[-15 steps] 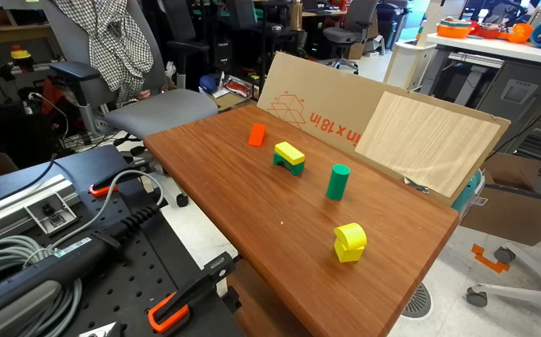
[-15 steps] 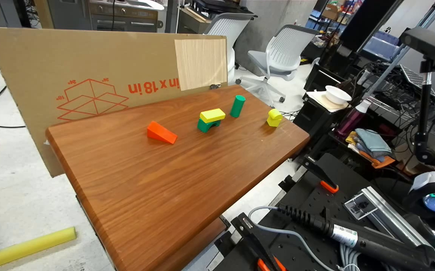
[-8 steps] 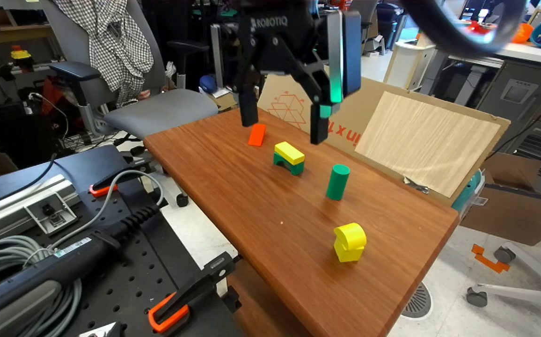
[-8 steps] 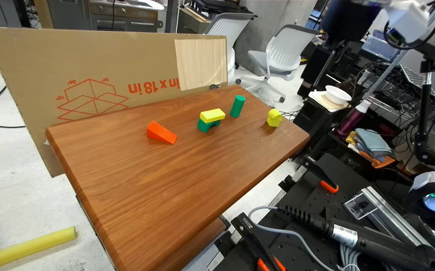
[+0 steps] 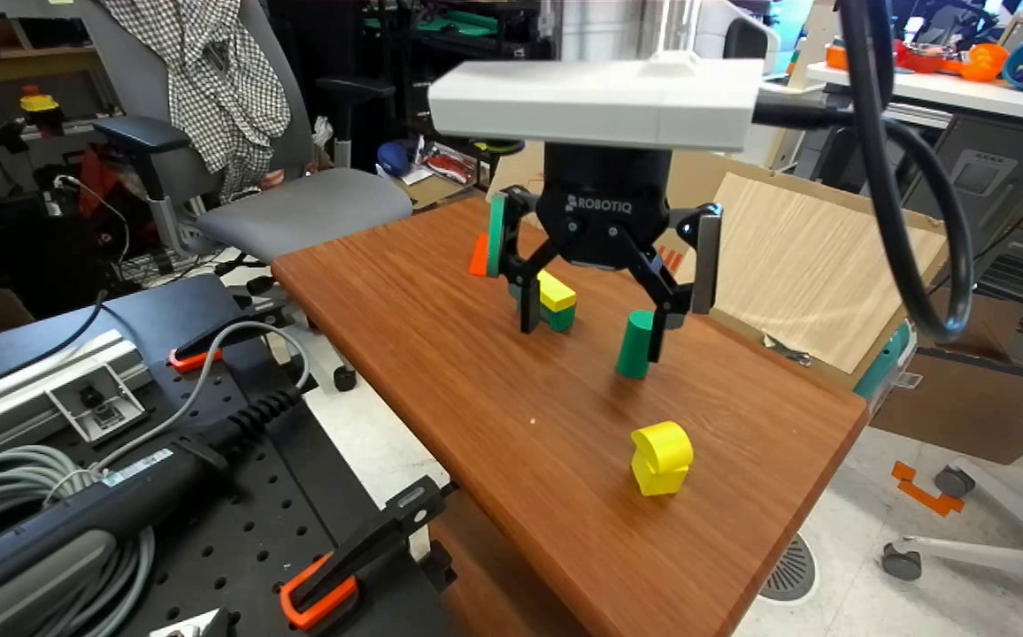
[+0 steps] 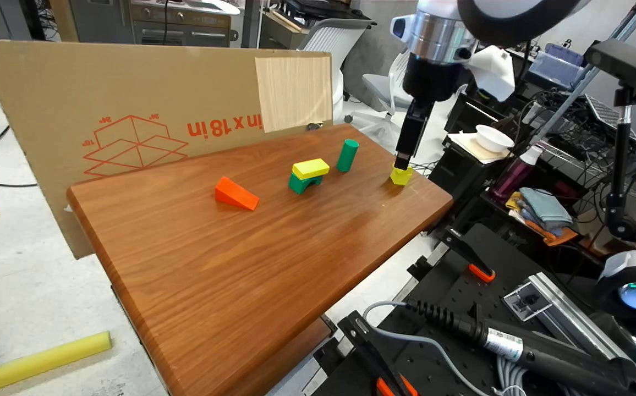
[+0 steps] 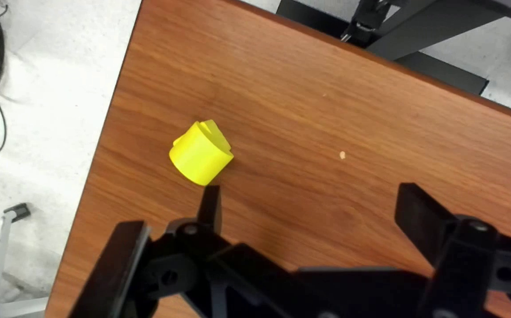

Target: Remove the yellow block from the stack on the right and place it on the table

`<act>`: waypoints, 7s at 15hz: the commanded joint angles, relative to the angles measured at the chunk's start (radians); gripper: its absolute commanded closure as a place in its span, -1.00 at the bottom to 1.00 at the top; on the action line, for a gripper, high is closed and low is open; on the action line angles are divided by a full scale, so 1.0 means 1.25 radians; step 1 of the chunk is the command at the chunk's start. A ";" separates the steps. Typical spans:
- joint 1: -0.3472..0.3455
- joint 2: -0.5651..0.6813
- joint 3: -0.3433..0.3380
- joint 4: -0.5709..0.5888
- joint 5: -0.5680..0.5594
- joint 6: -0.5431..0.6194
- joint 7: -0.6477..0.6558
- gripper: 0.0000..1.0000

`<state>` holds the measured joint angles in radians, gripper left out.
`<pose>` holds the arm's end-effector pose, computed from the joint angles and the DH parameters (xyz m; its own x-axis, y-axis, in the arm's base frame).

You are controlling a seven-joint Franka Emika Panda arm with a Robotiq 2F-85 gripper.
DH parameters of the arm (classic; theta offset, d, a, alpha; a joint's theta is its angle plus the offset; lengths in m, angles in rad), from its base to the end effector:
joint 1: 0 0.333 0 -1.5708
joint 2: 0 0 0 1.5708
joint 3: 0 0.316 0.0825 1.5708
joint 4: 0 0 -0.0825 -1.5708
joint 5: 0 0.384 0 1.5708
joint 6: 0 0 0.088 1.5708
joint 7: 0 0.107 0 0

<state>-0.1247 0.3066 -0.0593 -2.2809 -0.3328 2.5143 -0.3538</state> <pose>0.5173 -0.0942 0.2131 0.8940 0.4185 -0.1599 0.4404 -0.8864 0.1423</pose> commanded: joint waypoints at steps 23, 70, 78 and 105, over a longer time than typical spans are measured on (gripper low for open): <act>-0.076 0.174 -0.006 0.097 -0.044 0.159 -0.561 -1.00; -0.087 0.112 -0.045 0.047 0.029 0.105 -0.634 -1.00; -0.068 0.128 -0.038 0.059 0.020 0.105 -0.589 -0.74; 0.033 0.043 0.046 0.010 0.117 0.018 -0.256 0.82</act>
<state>-0.1132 0.3692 -0.0082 -2.2701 -0.1957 2.5726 -0.7785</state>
